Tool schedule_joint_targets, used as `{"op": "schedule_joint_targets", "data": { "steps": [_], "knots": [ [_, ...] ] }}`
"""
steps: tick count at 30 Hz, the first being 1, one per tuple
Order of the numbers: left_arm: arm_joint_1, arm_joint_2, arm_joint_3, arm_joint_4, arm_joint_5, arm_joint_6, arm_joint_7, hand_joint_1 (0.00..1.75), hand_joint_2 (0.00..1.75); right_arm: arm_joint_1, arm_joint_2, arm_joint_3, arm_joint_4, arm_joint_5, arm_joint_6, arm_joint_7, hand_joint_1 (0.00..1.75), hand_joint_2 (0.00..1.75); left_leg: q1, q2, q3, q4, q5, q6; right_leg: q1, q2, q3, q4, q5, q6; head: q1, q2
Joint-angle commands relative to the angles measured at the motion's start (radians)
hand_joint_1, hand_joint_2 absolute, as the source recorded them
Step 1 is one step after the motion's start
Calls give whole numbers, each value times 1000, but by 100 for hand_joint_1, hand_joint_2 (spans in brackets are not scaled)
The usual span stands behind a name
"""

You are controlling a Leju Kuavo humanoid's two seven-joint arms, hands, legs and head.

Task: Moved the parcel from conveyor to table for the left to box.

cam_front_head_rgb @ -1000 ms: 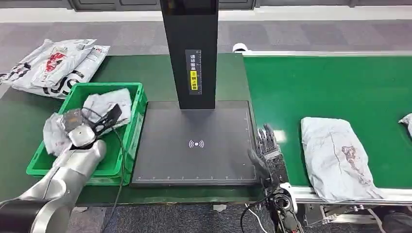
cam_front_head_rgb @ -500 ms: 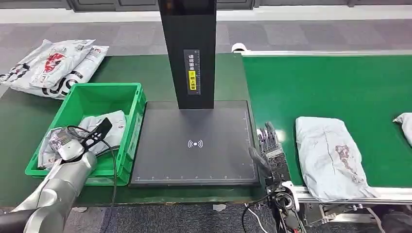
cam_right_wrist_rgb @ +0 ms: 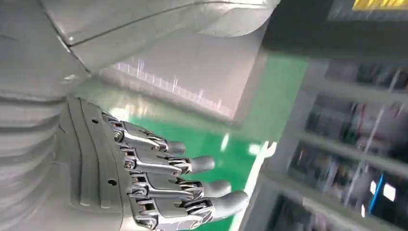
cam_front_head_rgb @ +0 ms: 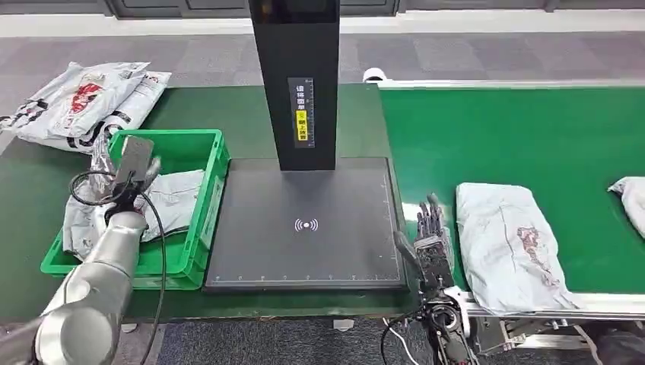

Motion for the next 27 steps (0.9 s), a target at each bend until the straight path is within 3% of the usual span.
{"op": "schedule_joint_targets", "data": {
  "steps": [1,5,6,9,13,16,18,21,24,27],
  "knots": [
    [-78,-92,221,6,46,-19,-52,0,0,-80,-29,-53,125,12,-29,5,0,175,1,-2,-1,0,1,1,1,-3,0,-1,0,0,0,0],
    [-60,-133,212,10,151,-93,-147,0,0,-149,-61,-76,251,159,-286,51,0,175,0,-2,-1,0,1,0,0,-2,0,-1,0,0,0,0],
    [-48,-149,209,4,162,-76,-167,0,175,-163,-70,-84,274,170,-302,55,0,175,0,-3,0,-1,1,1,1,-4,1,-2,0,0,0,0],
    [-20,-168,169,10,183,-56,-213,0,175,-211,-109,-126,363,311,-457,132,0,175,0,-3,0,-2,2,2,1,-5,2,-4,1,1,0,0],
    [2,-185,124,23,214,-83,-227,0,175,-226,-102,-343,324,622,-457,224,0,175,-1,-4,0,-3,2,2,0,-6,2,-4,1,2,0,0],
    [28,-211,81,11,265,-337,-235,0,175,-228,-102,-476,275,931,-457,410,0,175,-2,-4,-1,-1,1,2,-2,-5,0,-1,0,1,0,0],
    [94,-252,-37,-76,298,-442,-235,0,175,-230,-130,-522,301,1030,-457,503,0,175,-3,-4,-1,-1,0,2,-2,-5,1,-2,0,1,0,0],
    [154,-285,-200,-108,406,-555,-235,0,175,-208,-171,-522,322,1137,-457,633,0,175,-3,-6,-1,-1,0,2,-3,-7,1,-2,-1,2,0,0],
    [207,-310,-390,-137,483,-606,-235,0,175,-177,-239,-394,389,1142,-457,813,0,175,-4,-12,2,-2,0,4,-3,-12,6,-5,-2,4,0,0],
    [232,-317,-528,-150,564,-579,-235,0,175,-203,-272,-310,483,1142,-457,915,0,175,-4,-12,3,-2,-2,5,-6,-11,9,-4,-3,6,0,0]
  ]
}}
